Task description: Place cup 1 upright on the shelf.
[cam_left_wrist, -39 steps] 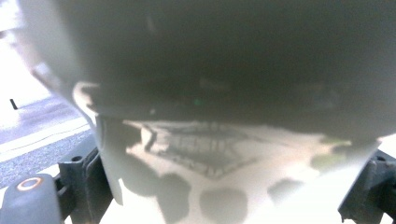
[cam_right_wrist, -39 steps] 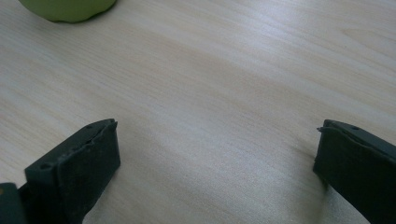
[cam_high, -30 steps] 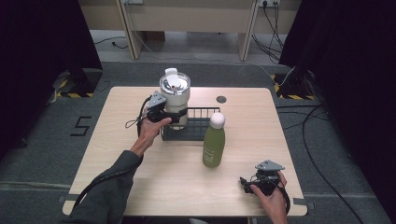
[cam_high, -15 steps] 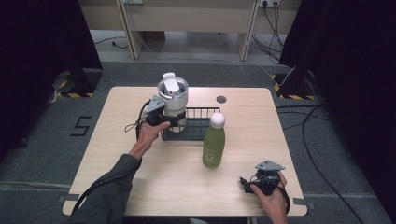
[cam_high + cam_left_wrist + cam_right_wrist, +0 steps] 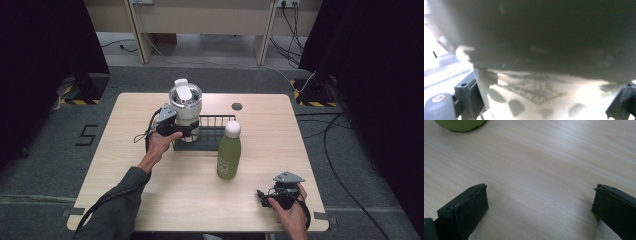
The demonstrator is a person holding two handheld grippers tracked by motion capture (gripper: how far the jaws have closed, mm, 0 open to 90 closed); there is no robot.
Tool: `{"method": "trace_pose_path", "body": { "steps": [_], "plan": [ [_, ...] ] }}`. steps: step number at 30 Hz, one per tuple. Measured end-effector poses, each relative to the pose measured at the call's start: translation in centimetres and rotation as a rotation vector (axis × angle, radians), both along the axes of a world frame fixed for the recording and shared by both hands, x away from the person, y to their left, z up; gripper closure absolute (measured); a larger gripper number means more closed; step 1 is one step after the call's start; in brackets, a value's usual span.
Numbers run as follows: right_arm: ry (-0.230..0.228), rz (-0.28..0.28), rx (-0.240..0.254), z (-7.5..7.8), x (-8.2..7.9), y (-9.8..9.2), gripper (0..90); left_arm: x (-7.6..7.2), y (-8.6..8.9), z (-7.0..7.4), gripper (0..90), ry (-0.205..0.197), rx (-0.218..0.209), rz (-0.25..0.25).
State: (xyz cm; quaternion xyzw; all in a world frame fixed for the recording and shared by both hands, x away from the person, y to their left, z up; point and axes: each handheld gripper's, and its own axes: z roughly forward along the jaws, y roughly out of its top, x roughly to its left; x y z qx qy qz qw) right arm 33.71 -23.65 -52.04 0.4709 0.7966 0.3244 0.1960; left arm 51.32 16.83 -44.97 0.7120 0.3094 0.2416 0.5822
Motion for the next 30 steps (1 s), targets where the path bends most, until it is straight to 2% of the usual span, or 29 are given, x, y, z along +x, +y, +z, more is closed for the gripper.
{"method": "trace_pose_path", "body": {
  "steps": [5,11,21,30],
  "plan": [
    [0.001,-0.001,0.001,0.0,0.0,0.0,0.5,-0.2,0.1,-0.1,9.6,-0.001,-0.009,0.003],
    [0.002,-0.002,0.002,0.0,0.0,0.0,0.5,-0.3,0.2,0.0,9.6,0.001,0.003,-0.001],
    [0.001,-0.001,0.001,0.0,0.0,0.0,0.4,-0.2,0.8,0.1,9.8,0.003,0.01,-0.047],
    [0.003,-0.004,0.003,0.0,0.0,0.0,0.4,-0.4,1.3,-0.3,9.8,-0.012,0.004,-0.064]
  ]
}}
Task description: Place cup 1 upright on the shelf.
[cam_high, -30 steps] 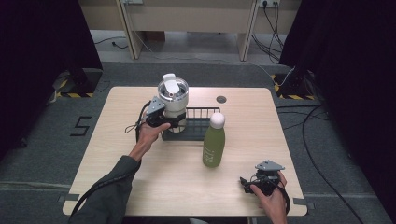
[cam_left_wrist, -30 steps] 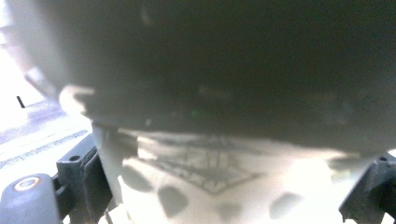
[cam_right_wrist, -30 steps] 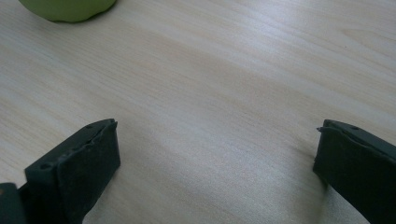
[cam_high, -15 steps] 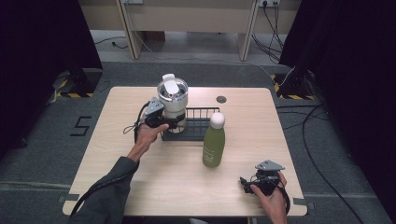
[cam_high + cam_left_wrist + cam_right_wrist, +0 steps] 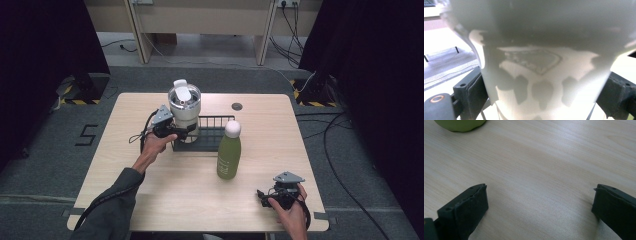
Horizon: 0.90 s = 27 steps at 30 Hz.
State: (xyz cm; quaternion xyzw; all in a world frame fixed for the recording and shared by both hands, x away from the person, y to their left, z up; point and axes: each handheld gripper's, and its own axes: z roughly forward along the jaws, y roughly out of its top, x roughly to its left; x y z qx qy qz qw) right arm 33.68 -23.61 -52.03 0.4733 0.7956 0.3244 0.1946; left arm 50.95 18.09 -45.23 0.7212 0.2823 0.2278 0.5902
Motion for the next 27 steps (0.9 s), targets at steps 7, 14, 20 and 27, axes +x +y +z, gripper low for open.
{"method": "trace_pose_path", "body": {
  "steps": [7,14,20,27],
  "plan": [
    [-0.002,0.003,-0.002,0.0,0.0,0.0,0.4,-0.3,0.2,-0.1,9.9,-0.001,-0.001,0.002],
    [-0.002,0.003,-0.002,0.0,0.0,0.0,0.4,-0.4,0.5,-0.1,9.9,0.004,0.012,-0.007],
    [-0.005,0.006,-0.005,0.0,0.1,-0.1,0.4,-0.7,0.7,-0.2,10.0,0.004,0.019,0.001],
    [0.001,-0.001,0.001,0.0,0.0,0.0,0.4,-1.5,1.5,-0.6,12.2,0.021,0.027,0.006]
  ]
}}
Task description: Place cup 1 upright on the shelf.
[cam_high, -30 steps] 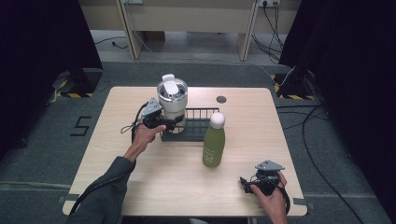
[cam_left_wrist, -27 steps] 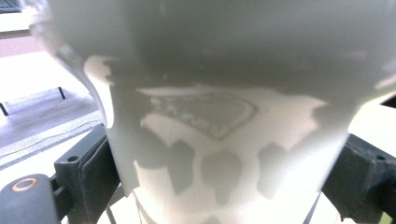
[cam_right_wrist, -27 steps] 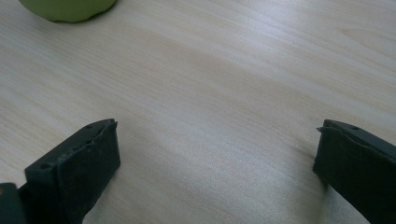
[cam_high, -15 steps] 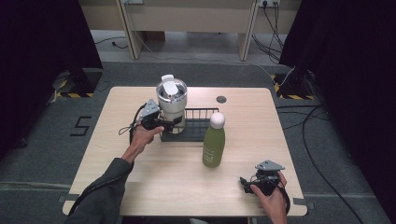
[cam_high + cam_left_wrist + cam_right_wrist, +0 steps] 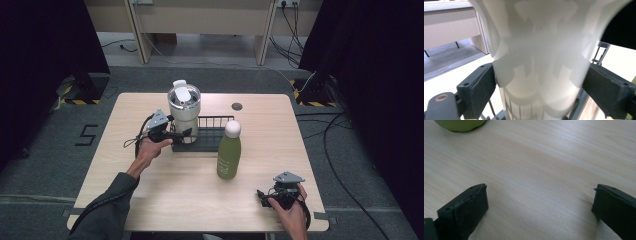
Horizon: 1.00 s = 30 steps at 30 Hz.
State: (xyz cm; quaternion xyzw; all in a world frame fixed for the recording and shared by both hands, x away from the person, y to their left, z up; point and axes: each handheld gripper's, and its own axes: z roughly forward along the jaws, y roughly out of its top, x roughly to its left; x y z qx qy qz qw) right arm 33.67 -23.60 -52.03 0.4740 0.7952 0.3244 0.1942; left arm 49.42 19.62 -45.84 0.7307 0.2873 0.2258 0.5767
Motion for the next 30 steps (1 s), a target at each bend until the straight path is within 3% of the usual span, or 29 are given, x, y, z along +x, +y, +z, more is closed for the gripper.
{"method": "trace_pose_path", "body": {
  "steps": [8,26,30],
  "plan": [
    [-0.005,0.006,-0.004,0.0,0.1,-0.1,0.4,-0.9,0.9,0.7,14.4,-0.013,-0.007,0.0],
    [-0.005,0.007,-0.004,0.0,0.1,-0.1,0.4,-3.0,3.3,0.9,14.4,0.014,-0.024,0.025],
    [0.0,0.001,0.0,0.0,0.0,0.0,0.4,-3.9,4.0,0.8,14.4,0.026,-0.007,0.028]
  ]
}}
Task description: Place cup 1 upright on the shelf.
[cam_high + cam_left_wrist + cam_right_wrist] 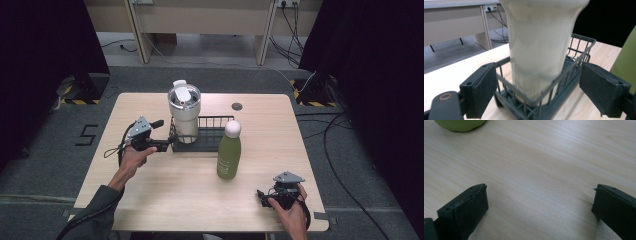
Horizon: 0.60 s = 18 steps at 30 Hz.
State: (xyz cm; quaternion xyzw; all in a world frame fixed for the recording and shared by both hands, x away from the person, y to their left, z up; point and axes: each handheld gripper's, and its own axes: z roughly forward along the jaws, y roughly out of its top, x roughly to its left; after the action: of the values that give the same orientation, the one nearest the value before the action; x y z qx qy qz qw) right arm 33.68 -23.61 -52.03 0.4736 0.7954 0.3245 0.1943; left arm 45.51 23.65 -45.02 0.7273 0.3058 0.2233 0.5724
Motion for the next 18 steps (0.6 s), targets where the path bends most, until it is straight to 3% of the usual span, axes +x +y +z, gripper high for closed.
{"method": "trace_pose_path", "body": {
  "steps": [16,18],
  "plan": [
    [-0.005,0.005,-0.002,0.0,0.1,0.0,0.4,-2.4,1.1,-0.3,14.4,0.003,0.015,-0.017],
    [0.0,-0.002,0.003,0.0,0.0,0.0,0.4,-2.5,1.0,-0.3,14.4,0.017,0.008,-0.024]
  ]
}}
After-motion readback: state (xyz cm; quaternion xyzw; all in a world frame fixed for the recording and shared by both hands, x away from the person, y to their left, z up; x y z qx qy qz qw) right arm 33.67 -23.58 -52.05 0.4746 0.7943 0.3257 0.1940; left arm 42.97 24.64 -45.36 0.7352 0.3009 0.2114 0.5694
